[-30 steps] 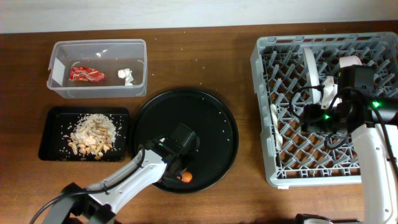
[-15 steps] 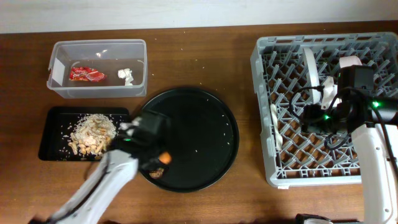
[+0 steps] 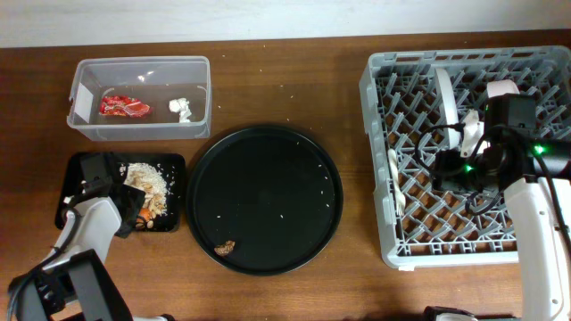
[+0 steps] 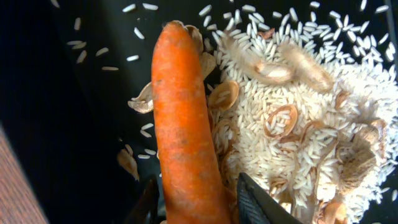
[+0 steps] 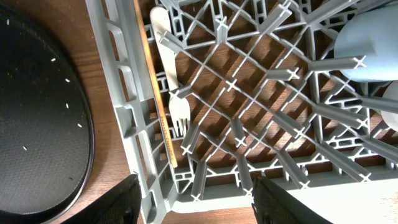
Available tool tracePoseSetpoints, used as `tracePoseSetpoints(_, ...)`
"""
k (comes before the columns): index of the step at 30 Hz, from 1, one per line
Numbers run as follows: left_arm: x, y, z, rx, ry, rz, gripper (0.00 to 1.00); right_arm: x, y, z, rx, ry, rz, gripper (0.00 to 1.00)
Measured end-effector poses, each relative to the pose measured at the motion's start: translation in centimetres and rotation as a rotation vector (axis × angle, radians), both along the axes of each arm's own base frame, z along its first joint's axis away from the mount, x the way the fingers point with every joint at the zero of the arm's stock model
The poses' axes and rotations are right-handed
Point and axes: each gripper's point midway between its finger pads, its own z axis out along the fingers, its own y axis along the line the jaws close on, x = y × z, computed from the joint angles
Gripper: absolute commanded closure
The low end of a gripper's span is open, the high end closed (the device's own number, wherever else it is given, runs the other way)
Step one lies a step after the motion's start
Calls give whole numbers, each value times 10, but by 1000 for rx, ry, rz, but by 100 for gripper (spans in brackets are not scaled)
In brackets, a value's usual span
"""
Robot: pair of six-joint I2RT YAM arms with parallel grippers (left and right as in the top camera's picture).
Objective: Sort waste into correct bins and load items into the dishwasher rack
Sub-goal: 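Pick the carrot with the left gripper and place it on the black tray, then pick the mushroom piece with the left gripper and place it on the black tray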
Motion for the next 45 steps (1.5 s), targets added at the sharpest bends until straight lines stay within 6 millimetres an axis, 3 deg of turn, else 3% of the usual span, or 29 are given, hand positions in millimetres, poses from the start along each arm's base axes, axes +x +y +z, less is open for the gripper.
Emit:
tracePoseSetpoints(3, 6, -2, 3, -5, -3, -48, 29, 0, 0, 0, 0, 0, 0, 39)
tracePoseSetpoints(5, 6, -3, 18, -9, 15, -90, 29, 0, 0, 0, 0, 0, 0, 39)
tracePoseSetpoints(8, 33, -13, 86, -16, -165, -186, 29, 0, 0, 0, 0, -1, 0, 39)
tracePoseSetpoints(10, 27, -42, 110, -99, -211, -286, 29, 0, 0, 0, 0, 0, 0, 39)
tracePoseSetpoints(14, -8, -137, 86, -278, -28, -608, 28, 0, 0, 0, 0, 1, 0, 39)
tracePoseSetpoints(17, -42, -198, 42, -329, 153, -836, 27, 0, 0, 0, 0, 1, 0, 39)
tracePoseSetpoints(22, -78, -233, -4, -350, 399, -983, 24, 0, 0, 0, 0, 2, 0, 39)
tracePoseSetpoints(23, -80, -234, -8, -353, 418, -986, 25, 0, 0, 0, 0, 2, 0, 39)
tracePoseSetpoints(25, -89, -232, -14, -364, 476, -976, 40, 0, 0, 0, 0, 1, 0, 39)
tracePoseSetpoints(27, -92, -229, -15, -358, 495, -975, 63, 0, 0, 0, 0, 1, 0, 39)
tracePoseSetpoints(31, -91, -228, -16, -349, 494, -979, 85, 0, 0, 0, 0, 1, 0, 39)
tracePoseSetpoints(35, -89, -229, -15, -347, 489, -983, 87, 0, 0, 0, 0, 1, 0, 39)
tracePoseSetpoints(37, -72, -234, -9, -334, 447, -1024, 87, 0, 0, -1, 0, 2, 0, 39)
tracePoseSetpoints(39, -41, -231, 12, -324, 376, -1012, 87, -1, 0, -1, 0, 3, 0, 39)
tracePoseSetpoints(41, 7, -204, 45, -274, 260, -923, 86, 0, 0, -1, 0, 2, 0, 39)
tracePoseSetpoints(43, 26, -172, 59, -229, 220, -835, 85, -1, 0, -1, 0, 4, 0, 38)
tracePoseSetpoints(45, 40, -125, 68, -170, 189, -711, 84, 0, 0, -1, 0, 3, 0, 38)
